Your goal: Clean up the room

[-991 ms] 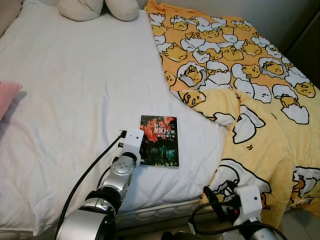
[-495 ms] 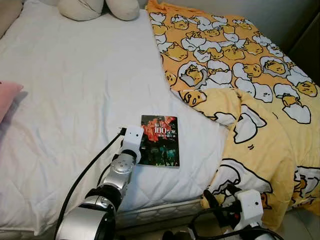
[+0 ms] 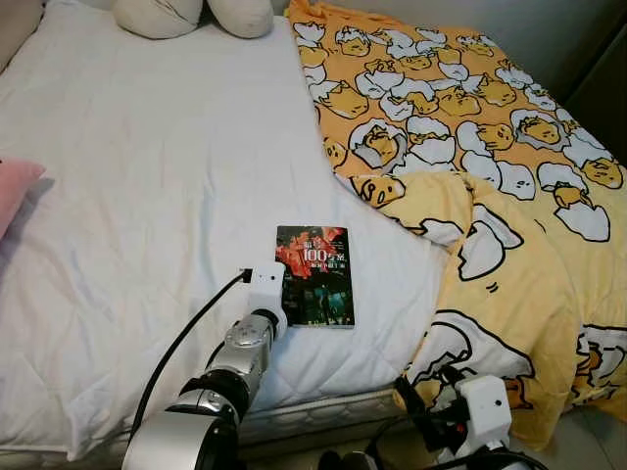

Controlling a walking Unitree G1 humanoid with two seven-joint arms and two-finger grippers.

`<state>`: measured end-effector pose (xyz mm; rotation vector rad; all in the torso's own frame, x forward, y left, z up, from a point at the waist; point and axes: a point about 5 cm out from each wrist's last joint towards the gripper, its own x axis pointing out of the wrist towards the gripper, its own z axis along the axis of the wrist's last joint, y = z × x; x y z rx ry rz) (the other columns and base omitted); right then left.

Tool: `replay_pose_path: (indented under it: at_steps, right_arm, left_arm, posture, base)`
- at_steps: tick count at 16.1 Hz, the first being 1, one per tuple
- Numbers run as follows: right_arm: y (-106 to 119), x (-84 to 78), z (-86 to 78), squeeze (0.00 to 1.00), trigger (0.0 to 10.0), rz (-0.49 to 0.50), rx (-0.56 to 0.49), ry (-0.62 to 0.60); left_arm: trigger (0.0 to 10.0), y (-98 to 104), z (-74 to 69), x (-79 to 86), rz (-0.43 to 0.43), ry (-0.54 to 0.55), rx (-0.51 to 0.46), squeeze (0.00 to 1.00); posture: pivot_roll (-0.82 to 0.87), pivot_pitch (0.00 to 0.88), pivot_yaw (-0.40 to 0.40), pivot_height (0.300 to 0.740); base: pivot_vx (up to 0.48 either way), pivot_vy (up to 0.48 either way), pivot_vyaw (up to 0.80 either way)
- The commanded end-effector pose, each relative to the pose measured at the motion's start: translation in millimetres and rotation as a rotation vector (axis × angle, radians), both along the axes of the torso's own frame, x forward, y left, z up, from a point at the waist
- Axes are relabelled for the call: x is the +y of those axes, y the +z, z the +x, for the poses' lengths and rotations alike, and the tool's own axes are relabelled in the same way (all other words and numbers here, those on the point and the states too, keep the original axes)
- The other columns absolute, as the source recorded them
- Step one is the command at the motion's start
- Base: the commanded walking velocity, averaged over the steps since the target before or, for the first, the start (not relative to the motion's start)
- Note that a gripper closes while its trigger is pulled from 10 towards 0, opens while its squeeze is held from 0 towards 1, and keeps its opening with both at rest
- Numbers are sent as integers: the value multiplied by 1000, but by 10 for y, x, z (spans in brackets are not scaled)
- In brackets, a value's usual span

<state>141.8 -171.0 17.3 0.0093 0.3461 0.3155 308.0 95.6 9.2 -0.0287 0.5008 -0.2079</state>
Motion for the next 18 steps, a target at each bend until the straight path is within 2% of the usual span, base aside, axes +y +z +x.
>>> replay_pose_path:
  at_steps: [1, 3, 5, 7, 8, 9, 10, 12, 14, 18]
  right_arm:
    - [-6, -41, -23, 0, 10000, -16, 4, -3]
    - [-18, -40, -31, 0, 10000, -19, 11, -3]
    - [-35, -38, -35, 0, 10000, -24, 20, 0]
    - [-41, -36, -41, 0, 10000, -28, 25, 3]
    - [-39, -35, -42, 0, 10000, -28, 25, 4]
    - [-42, -38, -41, 0, 10000, -31, 27, 5]
    - [-46, -39, -40, 0, 10000, -32, 30, 5]
    - [-56, -29, -40, 0, 10000, -30, 33, 8]
    - [-57, -8, -47, 0, 10000, -30, 35, 12]
    - [-58, -7, -67, 0, 10000, -32, 40, 11]
  left_arm:
    - [10000, -88, -89, -75, -20, -19, 49, 0]
    - [10000, -94, -112, -125, 3, -65, 36, 0]
    - [10000, -237, -238, -109, 48, -74, 124, 0]
    - [10000, -352, -357, -143, -38, -50, 243, 0]
    - [10000, -362, -371, -154, -60, -47, 258, 0]
    - [10000, -329, -369, -246, -26, -149, 206, 0]
    - [0, -304, -357, -278, 30, -201, 162, 0]
    - [0, -294, -349, -293, 48, -214, 153, 0]
    - [0, -299, -347, -284, 8, -194, 182, 0]
    - [0, -314, -356, -239, 45, -223, 175, 0]
  posture:
    - [-142, 82, -100, 740]
    - [-141, 79, -96, 740]
    - [-141, 77, -96, 740]
    - [-141, 76, -97, 740]
    - [-144, 78, -99, 740]
    - [-140, 84, -101, 740]
    - [-140, 84, -101, 740]
    - [-140, 84, -101, 740]
    - [-136, 94, -105, 740]
    - [-138, 107, -106, 740]
  base:
    - [0, 0, 0]
    - [0, 0, 0]
    - [0, 0, 0]
    - [0, 0, 0]
    - [0, 0, 0]
    - [0, 0, 0]
    - [0, 0, 0]
    - [0, 0, 0]
    - [0, 0, 0]
    - [0, 0, 0]
